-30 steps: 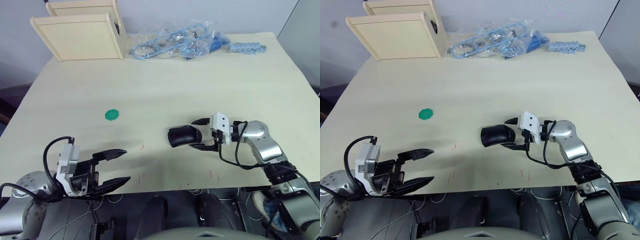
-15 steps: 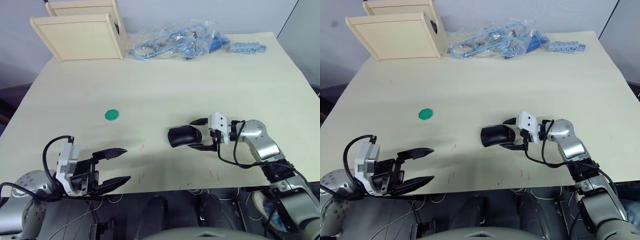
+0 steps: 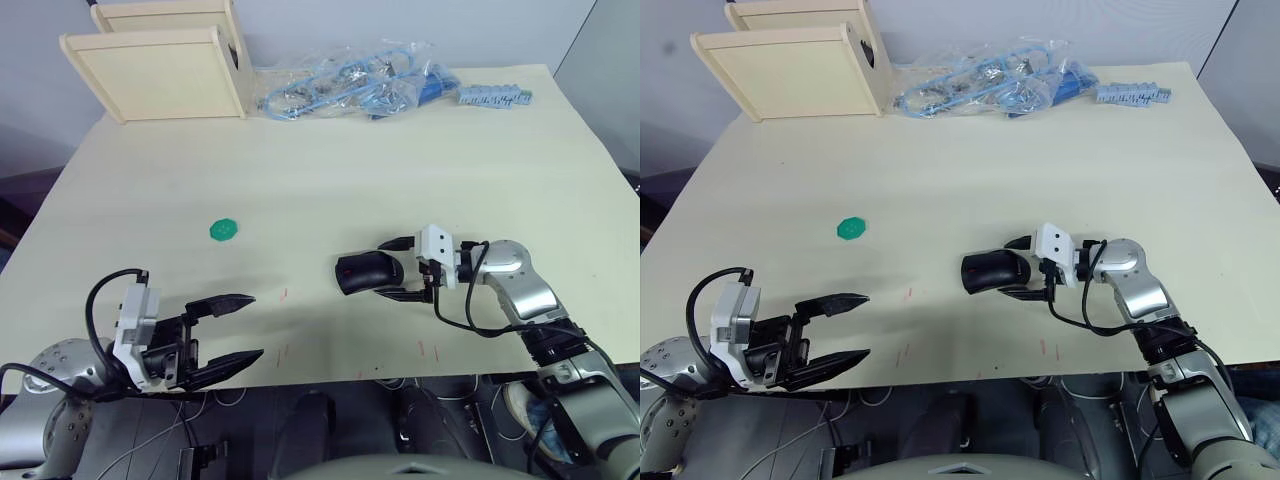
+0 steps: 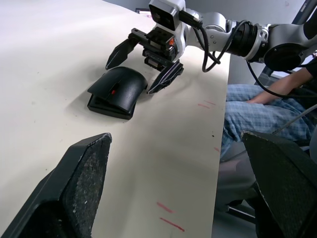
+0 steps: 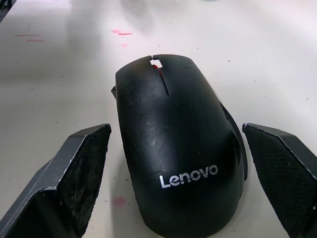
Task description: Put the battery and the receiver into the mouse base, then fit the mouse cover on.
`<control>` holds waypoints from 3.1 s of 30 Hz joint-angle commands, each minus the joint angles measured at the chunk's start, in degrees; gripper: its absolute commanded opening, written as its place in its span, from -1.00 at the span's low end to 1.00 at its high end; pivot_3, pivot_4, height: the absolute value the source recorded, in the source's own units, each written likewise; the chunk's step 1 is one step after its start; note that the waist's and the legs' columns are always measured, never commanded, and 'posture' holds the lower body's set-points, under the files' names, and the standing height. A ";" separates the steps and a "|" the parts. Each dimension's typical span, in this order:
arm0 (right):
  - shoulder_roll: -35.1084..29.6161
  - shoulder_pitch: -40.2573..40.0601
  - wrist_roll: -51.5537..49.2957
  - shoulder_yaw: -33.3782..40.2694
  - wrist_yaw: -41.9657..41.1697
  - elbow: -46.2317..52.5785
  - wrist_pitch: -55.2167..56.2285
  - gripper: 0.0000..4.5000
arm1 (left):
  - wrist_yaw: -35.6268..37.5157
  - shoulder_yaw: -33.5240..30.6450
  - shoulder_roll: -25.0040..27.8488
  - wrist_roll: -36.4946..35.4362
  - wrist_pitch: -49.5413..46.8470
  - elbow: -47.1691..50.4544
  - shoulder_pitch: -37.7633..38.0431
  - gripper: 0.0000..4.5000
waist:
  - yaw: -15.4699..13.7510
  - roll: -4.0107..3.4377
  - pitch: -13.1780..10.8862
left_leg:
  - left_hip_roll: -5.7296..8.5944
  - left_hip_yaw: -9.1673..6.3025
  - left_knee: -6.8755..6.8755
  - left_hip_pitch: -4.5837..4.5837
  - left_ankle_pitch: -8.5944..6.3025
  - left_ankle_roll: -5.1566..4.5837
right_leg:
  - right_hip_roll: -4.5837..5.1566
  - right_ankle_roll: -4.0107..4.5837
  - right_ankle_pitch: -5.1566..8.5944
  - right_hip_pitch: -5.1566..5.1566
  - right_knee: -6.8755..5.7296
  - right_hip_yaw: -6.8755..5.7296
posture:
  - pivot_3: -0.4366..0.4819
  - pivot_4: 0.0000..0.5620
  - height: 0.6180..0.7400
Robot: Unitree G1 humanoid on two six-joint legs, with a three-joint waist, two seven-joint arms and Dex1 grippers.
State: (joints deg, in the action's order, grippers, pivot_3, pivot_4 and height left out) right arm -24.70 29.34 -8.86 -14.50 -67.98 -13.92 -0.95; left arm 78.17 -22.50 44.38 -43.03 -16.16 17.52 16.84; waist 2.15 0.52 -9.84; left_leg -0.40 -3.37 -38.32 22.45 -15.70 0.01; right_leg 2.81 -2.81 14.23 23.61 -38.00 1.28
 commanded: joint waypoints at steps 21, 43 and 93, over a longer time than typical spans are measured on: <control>-0.84 2.18 -0.23 0.83 -1.61 -0.36 2.45 0.99 | 0.17 -2.03 0.17 -0.96 0.18 1.48 0.71 1.00 | 0.00 0.00 0.00 | 0.00 0.01 0.00 0.00 0.00 0.00 | 0.00 0.00 0.00 0.00 0.00 0.00 | -0.05 -0.47 1.00; -1.10 3.37 -0.01 0.84 -3.19 -2.67 3.54 0.99 | 3.70 -2.76 0.04 -0.21 3.62 -3.05 1.44 1.00 | 0.02 0.00 0.00 | 0.00 0.03 0.00 0.00 0.00 0.00 | 0.00 0.00 0.00 0.00 0.00 0.00 | -0.05 -0.47 1.00; -4.72 13.11 -0.13 -1.87 -10.05 1.00 -5.65 0.35 | 0.53 -2.93 -0.92 -0.85 2.62 1.04 3.39 1.00 | 0.08 0.00 0.00 | -0.01 -0.04 0.00 -0.01 0.00 0.00 | 0.00 0.00 0.00 0.00 0.00 0.00 | -0.05 -0.47 1.00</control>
State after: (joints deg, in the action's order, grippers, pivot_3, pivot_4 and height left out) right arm -29.16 41.23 -9.06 -15.65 -77.03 -14.46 -6.07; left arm 79.07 -24.08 43.43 -42.89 -13.52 16.39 19.73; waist 2.23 0.52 -9.84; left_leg -0.41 -3.41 -38.32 22.44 -15.70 0.01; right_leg 2.81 -2.81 14.23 23.61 -37.99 1.28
